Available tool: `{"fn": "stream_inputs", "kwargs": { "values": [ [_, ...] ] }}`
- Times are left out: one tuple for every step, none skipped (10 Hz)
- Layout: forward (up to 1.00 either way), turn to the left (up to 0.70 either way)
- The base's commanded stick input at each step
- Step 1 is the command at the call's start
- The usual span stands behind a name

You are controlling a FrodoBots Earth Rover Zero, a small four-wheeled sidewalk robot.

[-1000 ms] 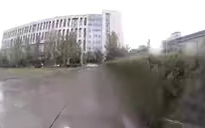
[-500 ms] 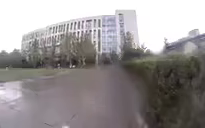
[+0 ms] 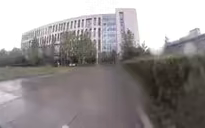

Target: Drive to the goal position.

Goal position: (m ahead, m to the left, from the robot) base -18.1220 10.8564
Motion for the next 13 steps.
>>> {"fn": "stream_inputs", "kwargs": {
  "values": [
    [0.70,0.35],
    [0.70,0.35],
    [0.70,0.22],
    [0.70,0.06],
    [0.70,0.00],
    [0.70,0.00],
    [0.70,0.00],
    [0.70,0.00],
    [0.70,0.35],
    [0.70,0.35],
    [0.70,0.35],
    [0.70,0.35],
    [0.70,0.35]
  ]
}}
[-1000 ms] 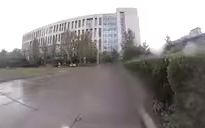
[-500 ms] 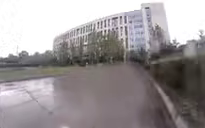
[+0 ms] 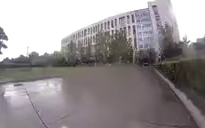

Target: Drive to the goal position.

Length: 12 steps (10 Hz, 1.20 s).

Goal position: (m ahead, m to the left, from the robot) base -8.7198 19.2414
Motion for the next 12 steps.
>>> {"fn": "stream_inputs", "kwargs": {
  "values": [
    [0.70,0.35],
    [0.70,0.35],
    [0.70,0.35],
    [0.70,0.35],
    [0.70,0.35],
    [0.70,0.35],
    [0.70,0.35],
    [0.70,0.35],
    [0.70,0.35],
    [0.70,0.35],
    [0.70,0.35],
    [0.70,0.35]
  ]
}}
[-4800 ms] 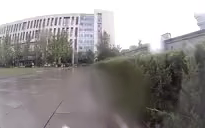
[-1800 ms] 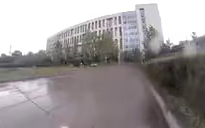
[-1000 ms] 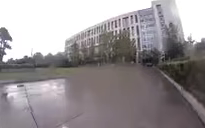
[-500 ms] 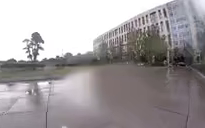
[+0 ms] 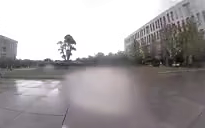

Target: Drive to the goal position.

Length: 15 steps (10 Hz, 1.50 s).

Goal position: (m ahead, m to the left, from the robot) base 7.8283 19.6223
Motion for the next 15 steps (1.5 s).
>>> {"fn": "stream_inputs", "kwargs": {
  "values": [
    [0.70,0.35],
    [0.70,0.35],
    [0.70,0.35],
    [0.70,0.35],
    [0.70,0.35],
    [0.70,0.27],
    [0.70,0.00],
    [0.70,0.00],
    [0.70,0.00],
    [0.70,0.00],
    [0.70,0.00],
    [0.70,0.00],
    [0.70,0.00],
    [0.70,0.00],
    [0.70,0.00]
  ]
}}
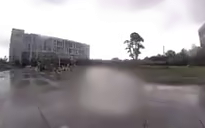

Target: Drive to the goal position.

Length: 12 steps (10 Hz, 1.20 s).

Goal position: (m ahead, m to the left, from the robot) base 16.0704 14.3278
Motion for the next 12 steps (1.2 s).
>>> {"fn": "stream_inputs", "kwargs": {
  "values": [
    [0.70,0.00],
    [0.70,0.00],
    [0.70,0.16],
    [0.70,0.35],
    [0.70,0.35],
    [0.70,0.35],
    [0.70,0.35],
    [0.70,0.35],
    [0.70,0.35],
    [0.70,0.35],
    [0.70,0.35],
    [0.70,0.16]
  ]
}}
